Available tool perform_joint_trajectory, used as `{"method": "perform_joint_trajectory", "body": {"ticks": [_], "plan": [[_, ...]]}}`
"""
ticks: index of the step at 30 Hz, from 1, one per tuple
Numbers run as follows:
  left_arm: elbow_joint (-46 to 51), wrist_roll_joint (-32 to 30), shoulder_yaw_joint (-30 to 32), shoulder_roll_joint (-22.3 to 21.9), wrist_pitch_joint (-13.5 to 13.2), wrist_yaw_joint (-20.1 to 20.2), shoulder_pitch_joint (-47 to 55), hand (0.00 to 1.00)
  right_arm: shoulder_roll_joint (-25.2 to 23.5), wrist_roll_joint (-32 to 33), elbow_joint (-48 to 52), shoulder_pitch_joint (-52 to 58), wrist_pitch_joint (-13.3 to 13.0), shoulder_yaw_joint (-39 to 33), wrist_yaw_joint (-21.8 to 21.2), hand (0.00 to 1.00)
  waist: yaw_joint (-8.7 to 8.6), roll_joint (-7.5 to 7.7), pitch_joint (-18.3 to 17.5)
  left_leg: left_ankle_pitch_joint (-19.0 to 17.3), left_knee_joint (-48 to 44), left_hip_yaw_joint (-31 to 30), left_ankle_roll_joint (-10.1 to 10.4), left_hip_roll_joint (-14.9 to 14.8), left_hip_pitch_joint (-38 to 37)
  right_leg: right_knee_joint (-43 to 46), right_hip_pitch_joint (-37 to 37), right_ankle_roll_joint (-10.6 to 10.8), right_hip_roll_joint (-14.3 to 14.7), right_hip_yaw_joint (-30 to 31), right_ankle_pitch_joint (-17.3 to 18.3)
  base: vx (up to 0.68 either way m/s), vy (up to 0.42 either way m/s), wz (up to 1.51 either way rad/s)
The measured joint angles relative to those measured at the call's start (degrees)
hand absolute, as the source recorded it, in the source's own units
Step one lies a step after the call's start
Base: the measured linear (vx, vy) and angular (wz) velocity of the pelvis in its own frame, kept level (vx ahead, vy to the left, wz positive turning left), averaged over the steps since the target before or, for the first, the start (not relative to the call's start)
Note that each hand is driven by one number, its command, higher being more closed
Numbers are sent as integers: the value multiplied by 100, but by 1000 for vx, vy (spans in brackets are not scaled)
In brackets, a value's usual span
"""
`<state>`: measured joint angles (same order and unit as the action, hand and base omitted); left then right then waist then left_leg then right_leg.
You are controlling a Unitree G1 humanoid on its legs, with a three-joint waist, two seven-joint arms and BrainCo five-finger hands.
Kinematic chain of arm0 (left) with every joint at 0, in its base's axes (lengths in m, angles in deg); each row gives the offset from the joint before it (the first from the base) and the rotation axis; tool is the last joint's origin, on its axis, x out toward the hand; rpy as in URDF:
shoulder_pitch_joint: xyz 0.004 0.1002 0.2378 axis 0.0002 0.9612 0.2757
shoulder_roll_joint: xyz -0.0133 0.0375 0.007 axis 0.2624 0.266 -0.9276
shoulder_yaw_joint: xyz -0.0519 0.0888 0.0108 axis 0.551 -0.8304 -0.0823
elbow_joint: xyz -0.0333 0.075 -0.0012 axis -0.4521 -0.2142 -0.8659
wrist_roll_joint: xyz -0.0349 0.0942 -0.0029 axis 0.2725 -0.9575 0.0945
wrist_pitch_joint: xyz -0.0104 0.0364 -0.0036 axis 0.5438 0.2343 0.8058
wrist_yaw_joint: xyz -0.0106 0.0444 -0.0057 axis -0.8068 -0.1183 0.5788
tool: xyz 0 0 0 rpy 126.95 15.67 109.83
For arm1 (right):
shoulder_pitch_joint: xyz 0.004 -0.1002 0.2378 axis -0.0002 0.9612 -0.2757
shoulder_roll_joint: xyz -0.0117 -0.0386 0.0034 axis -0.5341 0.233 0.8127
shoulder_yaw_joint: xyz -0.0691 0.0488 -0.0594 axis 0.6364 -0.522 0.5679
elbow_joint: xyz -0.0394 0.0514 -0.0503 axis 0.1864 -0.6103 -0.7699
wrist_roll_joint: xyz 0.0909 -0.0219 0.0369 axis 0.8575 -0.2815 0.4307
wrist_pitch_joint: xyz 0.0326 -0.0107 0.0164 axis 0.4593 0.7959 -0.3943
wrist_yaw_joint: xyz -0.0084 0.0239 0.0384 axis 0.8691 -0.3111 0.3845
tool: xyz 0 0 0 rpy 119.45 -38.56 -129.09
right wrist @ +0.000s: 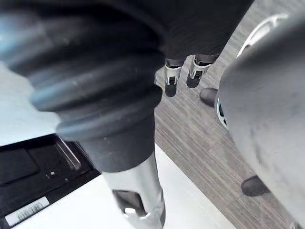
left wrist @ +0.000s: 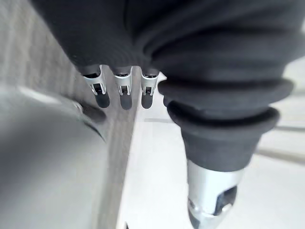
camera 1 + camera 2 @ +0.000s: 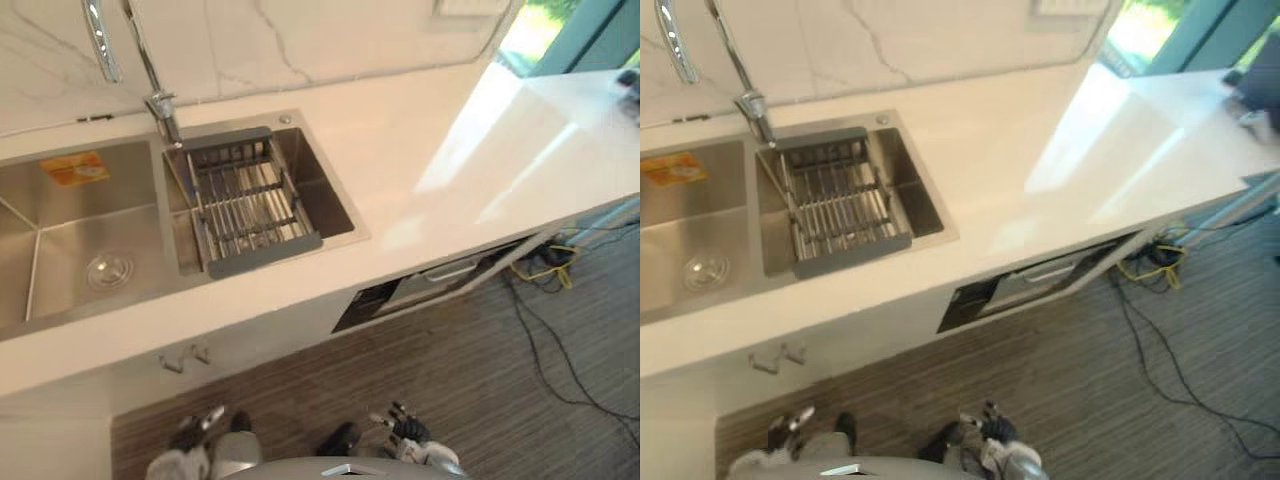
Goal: Walk over to the sink, pick up the cup, carry it to the dishwasher, place the cup inside the dishwasher, then close the dishwasher door
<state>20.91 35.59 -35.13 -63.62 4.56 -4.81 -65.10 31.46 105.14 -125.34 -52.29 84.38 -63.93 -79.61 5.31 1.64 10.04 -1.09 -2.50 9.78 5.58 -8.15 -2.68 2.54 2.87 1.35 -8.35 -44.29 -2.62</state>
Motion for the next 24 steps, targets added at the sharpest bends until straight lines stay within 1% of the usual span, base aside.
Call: {"method": "perform_joint_trajectory", "body": {"ticks": [2, 3, 4, 6, 7, 8, 9, 10, 11, 12, 13, 14, 15, 16, 17, 18, 19, 20, 21, 22, 23, 24], "plan": [[30, 312, 3, -33, -35, 140, 3, 0, -45, 33, -156, -5, 91, -158, 11, 0, -42, -59, 6, -71, -158, -11, 31, -74, -43, -183, 177, -23, 139, 59, -50, -42, -11, -5], [15, 509, 13, -80, -18, 206, 9, 0, -68, 11, -173, -8, 226, -254, 73, 0, -43, -62, -6, -73, -188, -34, 48, -122, -45, -295, 239, -44, 236, 103, -71, -78, -50, 0], [-3, 601, 16, -94, -2, 229, 26, 0, -75, -39, -175, -22, 299, -318, 106, 0, -39, -70, -4, -63, -192, -41, 65, -150, -37, -354, 256, -55, 282, 108, -79, -81, -59, 3], [-92, 871, 73, -152, 9, 314, 72, 0, -67, -85, -235, -38, 567, -489, 122, 0, -44, -165, 0, 8, -118, -52, 125, -227, -31, -507, 325, -108, 423, 30, -49, -111, -73, 11], [-138, 918, 81, -153, 36, 340, 67, 0, -50, -89, -257, -45, 631, -536, 117, 0, -71, -206, -9, 15, -69, -23, 51, -239, -20, -523, 339, -124, 436, -45, -37, -124, -82, 43], [-241, 952, 126, -192, 112, 355, 46, 0, -14, -89, -310, -118, 725, -609, 116, 0, -165, -266, -26, -50, 83, 266, -283, -266, 3, -536, 338, -119, 416, -224, -29, -65, -41, 84], [-332, 940, 237, -180, 208, 463, -1, 0, -6, -84, -380, -166, 821, -612, 120, 0, -273, -217, -41, -226, 169, 854, -662, -274, 11, -648, 319, -99, 259, -417, -28, -87, -23, 106], [-379, 931, 292, -174, 245, 518, -65, 0, 33, -83, -394, -153, 885, -628, 121, 0, -305, -163, -33, -292, -46, 1245, -703, -342, 90, -678, 300, -116, 184, -628, -44, -68, 25, 130], [-427, 877, 347, -186, 321, 606, -183, 0, 130, -78, -386, -126, 931, -729, 133, 0, -305, -372, -14, -337, -876, 1917, -625, -530, 333, -652, 333, -153, 60, -937, -68, -62, 43, 106], [-439, 869, 373, -220, 379, 656, -182, 0, 189, -71, -386, -113, 966, -786, 150, 0, -302, -421, -2, -383, -1198, 2114, -609, -569, 390, -627, 344, -151, 22, -1045, -68, -51, 83, 108], [-489, 816, 454, -340, 498, 730, -147, 0, 304, -59, -385, -126, 1009, -834, 198, 0, -301, -591, 4, -491, -1530, 2345, -602, -529, 332, -577, 454, -118, -47, -1194, -62, -37, 152, 77], [-535, 764, 521, -355, 626, 732, -80, 0, 340, -55, -379, -146, 1023, -844, 197, 0, -303, -702, 4, -525, -1456, 2349, -540, -424, 100, -540, 563, -79, -44, -1290, -53, -51, 230, 66], [-578, 765, 538, -359, 662, 731, -38, 0, 331, -52, -380, -167, 1041, -849, 187, 0, -298, -736, -1, -543, -1188, 2364, -506, -349, -112, -491, 604, -73, -2, -1330, -48, -54, 219, 43], [-601, 759, 554, -358, 696, 729, -45, 0, 311, -32, -376, -188, 1063, -864, 170, 0, -294, -730, 0, -590, -810, 2382, -348, -313, -248, -437, 586, -70, 48, -1335, -34, -88, 208, 27], [-595, 655, 674, -338, 727, 734, -54, 0, 257, -30, -376, -238, 1119, -892, 174, 0, -267, -618, -60, -485, -598, 2373, -310, -227, -227, -376, 485, -64, 15, -1229, -37, -86, 144, 19], [-598, 611, 736, -302, 739, 738, -66, 0, 218, -27, -376, -243, 1140, -894, 173, 0, -266, -551, -55, -449, -529, 2358, -324, -196, -227, -364, 451, -66, 5, -1162, -52, -102, 190, 10], [-600, 538, 779, -249, 742, 750, -37, 0, 149, -25, -376, -232, 1164, -903, 179, 0, -261, -431, -100, -395, -398, 2344, -330, -108, -237, -319, 356, -72, -32, -1003, -75, -51, 158, 0], [-600, 536, 778, -234, 742, 754, -5, 0, 147, -27, -376, -229, 1192, -976, 179, 0, -265, -419, -133, -367, -297, 2340, -327, -41, -255, -221, 292, -64, -83, -930, -79, 5, 198, -9], [-598, 524, 764, -260, 740, 756, -2, 0, 147, -29, -376, -226, 1269, -1047, 177, 0, -287, -368, -177, -342, -136, 2295, -325, 68, -333, 1, 233, -51, -200, -873, -14, 42, 143, -12], [-597, 483, 747, -289, 737, 760, -3, 0, 162, -31, -375, -223, 1282, -1100, 179, 0, -305, -387, -206, -324, -42, 2245, -334, 129, -360, 178, 177, -27, -291, -845, 47, 73, 178, -2], [-602, 408, 698, -327, 744, 766, 3, 0, 230, -32, -357, -174, 1273, -1146, 182, 0, -374, -402, -261, -305, 118, 2006, -363, 281, -368, 668, 34, -13, -543, -782, 176, 118, 217, 29], [-600, 374, 575, -354, 735, 749, -56, 0, 316, -30, -260, -110, 1219, -1286, 189, 0, -480, -402, -268, -280, 306, 1824, -384, 409, -413, 1307, -116, 78, -833, -616, 318, 139, 206, 55]]}}
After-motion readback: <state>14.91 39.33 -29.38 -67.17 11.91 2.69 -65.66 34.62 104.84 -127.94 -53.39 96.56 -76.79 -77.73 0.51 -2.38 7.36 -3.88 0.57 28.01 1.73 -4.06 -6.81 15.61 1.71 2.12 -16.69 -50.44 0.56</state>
